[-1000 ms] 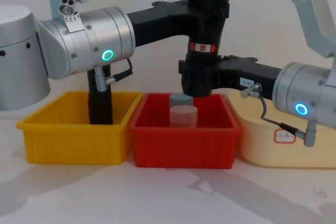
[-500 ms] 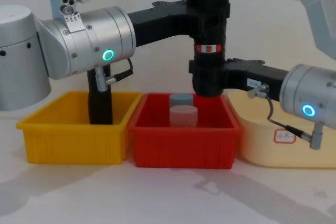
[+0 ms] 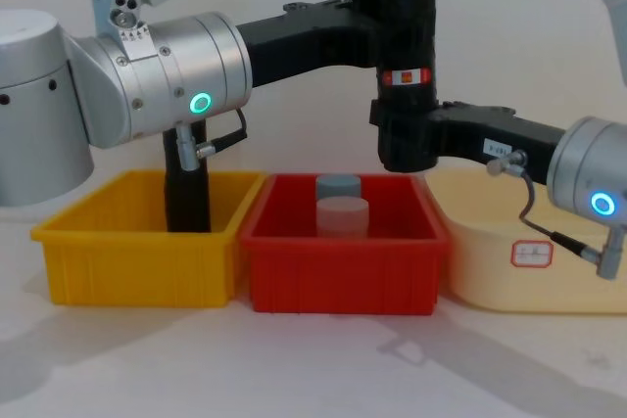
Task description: Pick up the garbage bag with the one hand and transfer it to the other hand.
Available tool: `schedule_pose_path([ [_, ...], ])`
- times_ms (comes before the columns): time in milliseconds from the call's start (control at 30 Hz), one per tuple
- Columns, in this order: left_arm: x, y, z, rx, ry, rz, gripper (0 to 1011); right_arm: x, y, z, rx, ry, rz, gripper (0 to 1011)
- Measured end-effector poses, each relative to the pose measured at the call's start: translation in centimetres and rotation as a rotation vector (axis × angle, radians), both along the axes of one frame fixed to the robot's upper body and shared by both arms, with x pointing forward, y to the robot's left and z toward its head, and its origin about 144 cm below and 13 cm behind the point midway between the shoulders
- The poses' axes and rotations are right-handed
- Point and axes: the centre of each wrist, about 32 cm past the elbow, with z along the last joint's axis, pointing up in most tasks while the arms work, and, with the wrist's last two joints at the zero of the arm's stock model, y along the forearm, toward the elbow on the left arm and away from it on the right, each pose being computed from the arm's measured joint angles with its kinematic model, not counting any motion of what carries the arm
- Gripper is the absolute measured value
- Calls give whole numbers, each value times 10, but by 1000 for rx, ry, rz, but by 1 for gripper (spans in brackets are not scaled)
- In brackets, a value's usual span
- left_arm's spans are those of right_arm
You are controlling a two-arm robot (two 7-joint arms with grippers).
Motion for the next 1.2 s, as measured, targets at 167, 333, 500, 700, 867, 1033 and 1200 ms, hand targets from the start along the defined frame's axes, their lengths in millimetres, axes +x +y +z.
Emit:
schedule_pose_path([
  [167, 0, 0, 0, 0, 0, 0, 798, -1, -2, 0, 20, -5, 11, 560],
  [333, 0, 0, 0, 0, 0, 0, 953, 0, -2, 0, 34, -8, 18, 560],
  [500, 0, 0, 0, 0, 0, 0, 1002, 2, -3, 1, 47, -9, 16, 560],
  [700, 0, 0, 0, 0, 0, -1, 1002, 8, -8, 3, 58, -8, -12, 560],
  [867, 0, 0, 0, 0, 0, -1, 1002, 14, -16, 4, 58, -3, -53, 560],
  [1033, 0, 0, 0, 0, 0, -1, 1002, 21, -26, 4, 54, 5, -101, 560],
  [1200, 0, 0, 0, 0, 0, -1, 1002, 28, -42, 3, 42, 19, -165, 560],
])
